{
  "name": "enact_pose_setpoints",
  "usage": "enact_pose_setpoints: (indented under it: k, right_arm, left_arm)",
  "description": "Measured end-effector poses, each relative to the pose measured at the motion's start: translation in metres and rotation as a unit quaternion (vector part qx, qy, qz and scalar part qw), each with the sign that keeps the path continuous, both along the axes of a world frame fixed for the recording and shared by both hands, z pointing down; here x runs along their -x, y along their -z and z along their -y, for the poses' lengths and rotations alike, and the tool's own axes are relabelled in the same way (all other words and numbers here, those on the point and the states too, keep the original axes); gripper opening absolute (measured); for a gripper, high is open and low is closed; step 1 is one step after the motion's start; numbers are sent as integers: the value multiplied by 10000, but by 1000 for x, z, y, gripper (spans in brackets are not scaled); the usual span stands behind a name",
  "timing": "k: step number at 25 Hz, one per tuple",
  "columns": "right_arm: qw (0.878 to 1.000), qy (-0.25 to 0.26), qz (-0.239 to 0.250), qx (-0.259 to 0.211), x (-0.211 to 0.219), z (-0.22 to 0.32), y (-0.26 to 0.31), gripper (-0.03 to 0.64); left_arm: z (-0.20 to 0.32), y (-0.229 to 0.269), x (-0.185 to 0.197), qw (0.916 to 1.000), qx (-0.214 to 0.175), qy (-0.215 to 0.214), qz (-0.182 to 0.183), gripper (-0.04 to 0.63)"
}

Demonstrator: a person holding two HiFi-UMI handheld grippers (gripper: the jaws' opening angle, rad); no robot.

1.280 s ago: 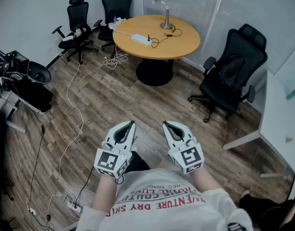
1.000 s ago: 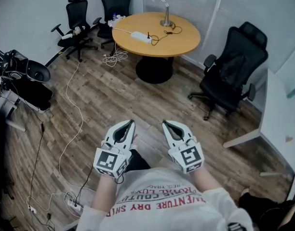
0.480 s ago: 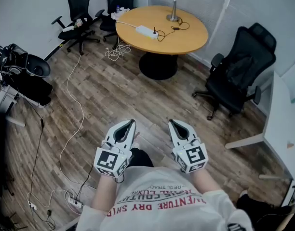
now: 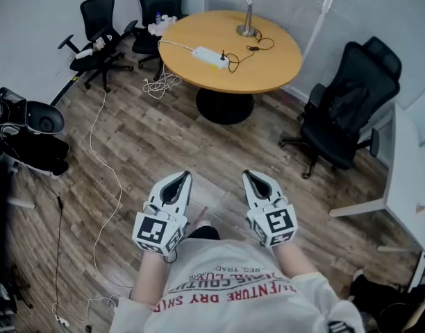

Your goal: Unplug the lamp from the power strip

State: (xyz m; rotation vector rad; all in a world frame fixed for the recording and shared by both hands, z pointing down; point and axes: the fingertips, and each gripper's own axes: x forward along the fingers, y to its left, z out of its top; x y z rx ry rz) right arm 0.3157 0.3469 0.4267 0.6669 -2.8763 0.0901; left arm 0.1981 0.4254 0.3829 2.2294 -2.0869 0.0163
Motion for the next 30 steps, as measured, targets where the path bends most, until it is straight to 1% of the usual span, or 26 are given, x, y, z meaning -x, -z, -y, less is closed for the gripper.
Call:
enact_pose_setpoints:
  k: [5, 9, 14, 18, 21, 24, 30]
  right_arm:
    - [9997, -233, -53, 111, 53, 32, 5, 29]
    - [9989, -386, -162, 215, 90, 53, 1, 29]
    - [9983, -359, -348, 287, 121, 81, -11, 29]
    - [9984, -304, -422, 206, 144, 114, -20, 29]
    - [9980, -305, -465, 316, 160, 149, -31, 29]
    - [9983, -233, -384, 361, 180, 192, -30, 29]
    - [9989, -199, -366, 230, 221, 285, -22, 29]
  left_arm:
    - [31, 12, 59, 9998, 59, -206, 11, 27]
    - [50, 9, 103, 9996, 143, -238, -34, 28]
    - [78, -13, 134, 9988, 344, -215, -266, 26]
    - [115, -23, 152, 9986, 325, -261, -316, 27]
    - [152, -31, 165, 9986, 359, -288, -275, 28]
    - [198, -30, 180, 9983, 394, -359, -240, 26]
    - [293, -21, 218, 9981, 433, -425, -87, 27]
